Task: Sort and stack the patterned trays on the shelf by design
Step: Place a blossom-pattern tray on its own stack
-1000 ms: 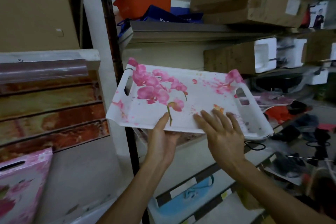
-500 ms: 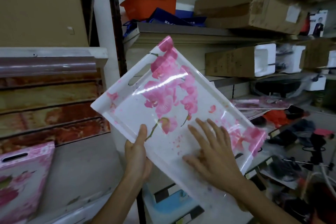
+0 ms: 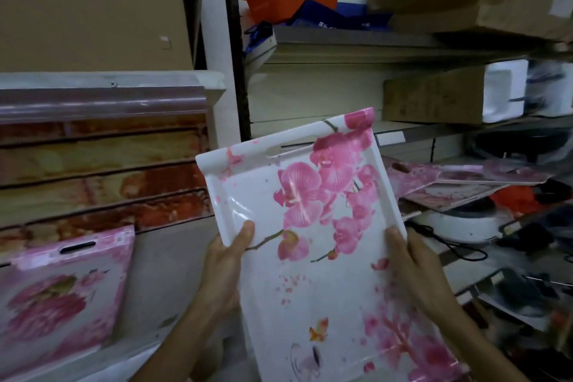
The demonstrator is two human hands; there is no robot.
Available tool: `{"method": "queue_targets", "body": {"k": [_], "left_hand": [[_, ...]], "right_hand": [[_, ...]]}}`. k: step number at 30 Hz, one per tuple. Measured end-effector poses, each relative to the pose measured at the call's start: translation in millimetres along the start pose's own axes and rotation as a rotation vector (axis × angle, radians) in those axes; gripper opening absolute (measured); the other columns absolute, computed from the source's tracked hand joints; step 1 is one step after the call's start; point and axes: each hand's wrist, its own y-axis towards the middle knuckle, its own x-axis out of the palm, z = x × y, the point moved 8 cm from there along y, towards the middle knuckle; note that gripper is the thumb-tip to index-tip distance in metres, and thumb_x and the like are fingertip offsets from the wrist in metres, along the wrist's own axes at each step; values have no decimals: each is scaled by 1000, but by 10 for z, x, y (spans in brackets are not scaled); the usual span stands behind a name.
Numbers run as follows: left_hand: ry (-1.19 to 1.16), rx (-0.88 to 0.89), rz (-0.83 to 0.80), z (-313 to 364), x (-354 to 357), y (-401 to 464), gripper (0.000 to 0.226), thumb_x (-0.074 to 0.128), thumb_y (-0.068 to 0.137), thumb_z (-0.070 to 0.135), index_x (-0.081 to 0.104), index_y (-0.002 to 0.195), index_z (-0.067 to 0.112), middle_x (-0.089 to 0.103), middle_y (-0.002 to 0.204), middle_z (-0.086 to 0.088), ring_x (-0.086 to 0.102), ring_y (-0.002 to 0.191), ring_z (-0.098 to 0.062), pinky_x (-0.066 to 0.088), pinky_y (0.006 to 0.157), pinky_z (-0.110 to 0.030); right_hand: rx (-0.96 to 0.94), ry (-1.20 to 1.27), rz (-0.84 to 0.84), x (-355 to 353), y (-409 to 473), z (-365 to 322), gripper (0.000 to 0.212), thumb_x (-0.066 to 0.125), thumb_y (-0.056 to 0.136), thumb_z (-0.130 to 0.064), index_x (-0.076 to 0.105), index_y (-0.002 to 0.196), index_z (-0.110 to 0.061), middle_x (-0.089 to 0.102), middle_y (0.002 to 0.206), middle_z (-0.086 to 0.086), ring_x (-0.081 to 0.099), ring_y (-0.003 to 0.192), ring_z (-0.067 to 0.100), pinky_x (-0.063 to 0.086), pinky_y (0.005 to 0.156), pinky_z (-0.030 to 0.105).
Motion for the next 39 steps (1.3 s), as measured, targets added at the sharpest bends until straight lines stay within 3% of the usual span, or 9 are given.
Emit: {"method": "queue_targets", "body": {"k": [5,8,11,13,16,18,23,35,39], "left_hand": [[69,-11,-10,53,-317,13,24,59,92,26,67,110,12,76,96,-14,74,84,-34,60,69,-50],[92,-44,26,84,-613,37,23,59,93,27,69,108,14,77,93,-13,74,80,-33,60,63,-44],[95,-44,83,176,-971,87,15,64,90,28,75,100,26,75,101,-14,72,91,-38,56,80,-57],[91,-45,109,253,-1182,95,17,65,90,26,73,105,25,75,105,-13,71,96,-38,54,85,-59],[112,-53,146,371,-1528,68,28,64,90,24,68,115,13,75,104,-15,72,91,-36,57,82,-53],[126,-55,190,455,-1838,54,29,65,89,26,68,113,9,75,101,-17,72,89,-39,57,79,-54],[153,-37,254,690,-2573,67,33,62,91,32,67,116,11,72,107,-20,70,93,-44,53,83,-64],[353,-15,305,1111,-3875,-30,29,63,90,20,63,118,27,75,105,-9,72,91,-34,58,82,-51],[430,-45,318,1159,-4259,16,29,61,90,14,64,118,20,75,105,-7,73,89,-25,58,66,-29]], "right_hand": [[0,113,-61,348,-85,-26,37,41,96,-48,63,93,-18,73,71,-4,67,64,1,45,50,11],[-4,133,-125,630,-98,-106,38,42,95,-47,64,92,-16,72,73,1,68,67,5,50,56,16],[13,162,-224,986,-91,-155,36,45,96,-46,65,96,-16,75,79,4,72,74,14,58,76,38],[17,189,-283,1207,-110,-216,35,46,96,-48,65,96,-19,74,86,3,72,82,17,57,83,37],[-5,232,-342,1522,-183,-427,25,46,98,-39,64,96,-21,71,88,-4,70,85,16,50,64,11],[6,281,-390,1787,-238,-555,19,46,99,-32,62,106,-25,70,94,-9,70,80,5,50,57,10],[-1,320,-449,2474,-342,-839,19,48,99,-25,65,107,-26,72,95,-21,64,85,-12,49,73,5],[188,393,-526,4126,-459,-1351,30,51,98,-33,64,102,-6,71,95,9,70,86,27,56,71,35],[194,404,-501,4540,-383,-1595,22,52,98,-27,52,80,-14,55,74,-2,55,65,12,42,54,22]]}}
